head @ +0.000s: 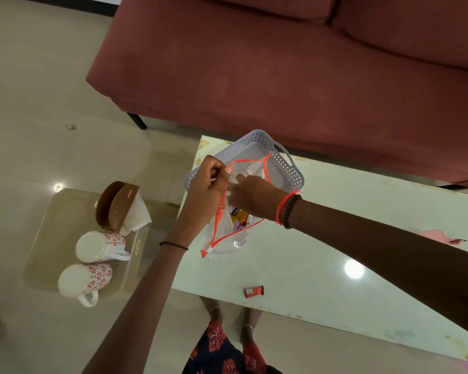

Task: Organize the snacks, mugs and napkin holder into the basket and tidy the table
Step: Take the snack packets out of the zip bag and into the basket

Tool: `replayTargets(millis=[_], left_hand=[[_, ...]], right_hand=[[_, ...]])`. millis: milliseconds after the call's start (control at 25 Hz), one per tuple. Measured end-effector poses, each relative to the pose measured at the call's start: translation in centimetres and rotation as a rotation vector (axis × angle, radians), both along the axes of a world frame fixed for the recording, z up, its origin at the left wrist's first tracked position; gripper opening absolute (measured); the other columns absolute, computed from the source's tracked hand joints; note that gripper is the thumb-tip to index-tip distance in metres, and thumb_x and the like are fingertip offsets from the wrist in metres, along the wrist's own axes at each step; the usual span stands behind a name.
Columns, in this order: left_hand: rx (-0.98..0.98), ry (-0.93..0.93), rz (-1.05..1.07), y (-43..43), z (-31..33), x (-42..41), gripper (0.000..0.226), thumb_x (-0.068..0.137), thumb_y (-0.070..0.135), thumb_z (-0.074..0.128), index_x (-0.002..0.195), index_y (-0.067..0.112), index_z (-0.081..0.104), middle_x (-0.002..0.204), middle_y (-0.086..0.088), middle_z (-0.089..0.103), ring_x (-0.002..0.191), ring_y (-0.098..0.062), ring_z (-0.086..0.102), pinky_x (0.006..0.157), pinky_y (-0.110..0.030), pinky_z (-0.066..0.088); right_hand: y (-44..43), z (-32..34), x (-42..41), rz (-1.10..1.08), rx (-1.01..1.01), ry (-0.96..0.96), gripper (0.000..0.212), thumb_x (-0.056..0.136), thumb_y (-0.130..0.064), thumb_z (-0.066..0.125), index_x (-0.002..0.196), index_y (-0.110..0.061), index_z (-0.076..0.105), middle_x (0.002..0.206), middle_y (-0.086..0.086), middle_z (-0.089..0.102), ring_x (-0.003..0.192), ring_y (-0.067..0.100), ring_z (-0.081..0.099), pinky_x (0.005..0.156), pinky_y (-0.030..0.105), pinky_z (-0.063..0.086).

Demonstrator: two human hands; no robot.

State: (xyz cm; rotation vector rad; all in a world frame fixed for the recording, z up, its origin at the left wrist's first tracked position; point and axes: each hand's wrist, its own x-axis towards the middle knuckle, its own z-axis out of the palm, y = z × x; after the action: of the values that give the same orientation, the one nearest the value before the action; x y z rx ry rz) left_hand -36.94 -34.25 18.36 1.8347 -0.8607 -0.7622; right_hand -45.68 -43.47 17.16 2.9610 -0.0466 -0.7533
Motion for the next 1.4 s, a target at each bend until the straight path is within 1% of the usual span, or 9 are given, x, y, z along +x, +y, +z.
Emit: replayTargets(millis=[160,360,480,600,680,800,920,1160,1400], left_hand=[[-0.016,-0.037,0.035,-0.5,-0.4,1.4,0.014,0.096,0.016,0.048,0.085,0.009,0.044,0.066,0.005,0.047,0.058,-0.002,0.051,0.054,-0.004,0.039],[-0.014,-0.048,0.085,-1.0,-1.0,3.8,0.016,0.096,0.016,0.047,0.082,0.012,0.042,0.066,0.004,0.046,0.058,-0.008,0.044,0.053,-0.011,0.037],[-0.012,-0.017,0.122,-1.3,-1.1,5.1,0.015,0.096,0.016,0.047,0.083,0.013,0.042,0.068,0.000,0.047,0.060,-0.012,0.045,0.057,-0.023,0.038],[-0.016,-0.014,0.122,-1.7,-0.9,5.7,0.019,0.097,0.021,0.047,0.078,0.023,0.042,0.067,0.003,0.046,0.059,-0.008,0.044,0.055,-0.016,0.037],[-0.011,-0.011,0.119,-2.1,-0.9,5.7,0.015,0.097,0.021,0.047,0.083,0.016,0.043,0.068,0.003,0.047,0.061,-0.008,0.045,0.056,-0.015,0.038],[0.009,-0.013,0.119,-2.5,-1.2,5.9,0.014,0.097,0.021,0.047,0.088,0.010,0.042,0.070,0.003,0.048,0.062,-0.008,0.046,0.058,-0.018,0.039],[-0.002,-0.013,0.119,-2.8,-1.4,6.2,0.017,0.096,0.022,0.047,0.079,0.021,0.043,0.070,0.003,0.048,0.062,-0.008,0.047,0.058,-0.019,0.041],[-0.057,0.014,0.100,-2.9,-1.8,6.2,0.023,0.095,0.019,0.049,0.076,0.028,0.043,0.067,0.005,0.049,0.053,0.005,0.053,0.050,-0.005,0.039],[-0.069,0.075,0.119,-2.8,-2.4,6.2,0.021,0.095,0.022,0.050,0.076,0.028,0.047,0.069,0.003,0.053,0.052,0.001,0.053,0.049,-0.012,0.043]], right_hand=[[-0.3,2.0,-0.3,-0.112,0.074,-0.166,0.033,0.089,0.004,0.046,0.119,-0.009,0.051,0.106,0.011,0.065,0.089,0.032,0.061,0.061,0.033,0.035],[-2.5,7.1,-0.6,-0.260,0.205,-0.374,0.031,0.090,-0.008,0.053,0.119,-0.016,0.060,0.125,0.003,0.056,0.105,0.026,0.061,0.077,0.039,0.053],[-5.3,10.6,-1.3,-0.537,0.506,-0.514,0.041,0.083,-0.018,0.065,0.124,-0.020,0.059,0.121,0.001,0.065,0.109,0.022,0.061,0.086,0.037,0.052],[-8.4,12.2,-3.1,-0.849,0.760,-0.678,0.040,0.075,-0.026,0.075,0.113,-0.016,0.064,0.103,0.001,0.073,0.093,0.016,0.070,0.084,0.036,0.056],[-10.6,10.9,-4.6,-1.033,0.835,-0.761,0.036,0.075,-0.031,0.076,0.105,-0.013,0.067,0.095,0.000,0.074,0.085,0.012,0.072,0.077,0.029,0.058],[-13.7,4.5,-6.1,-1.305,0.697,-0.718,0.041,0.079,-0.033,0.072,0.104,-0.001,0.065,0.099,0.014,0.073,0.091,0.027,0.070,0.081,0.040,0.055],[-14.9,-3.9,-6.7,-1.480,0.559,-0.539,0.041,0.082,-0.025,0.071,0.106,0.006,0.059,0.110,0.021,0.067,0.102,0.035,0.063,0.077,0.033,0.046],[-14.2,-14.5,-6.7,-1.529,0.525,-0.462,0.034,0.079,-0.016,0.072,0.107,0.000,0.062,0.108,0.021,0.068,0.100,0.035,0.064,0.085,0.035,0.049],[-13.5,-17.9,-7.2,-1.449,0.257,-0.392,0.021,0.088,-0.018,0.057,0.102,-0.003,0.060,0.103,0.019,0.063,0.099,0.037,0.058,0.078,0.041,0.050]])
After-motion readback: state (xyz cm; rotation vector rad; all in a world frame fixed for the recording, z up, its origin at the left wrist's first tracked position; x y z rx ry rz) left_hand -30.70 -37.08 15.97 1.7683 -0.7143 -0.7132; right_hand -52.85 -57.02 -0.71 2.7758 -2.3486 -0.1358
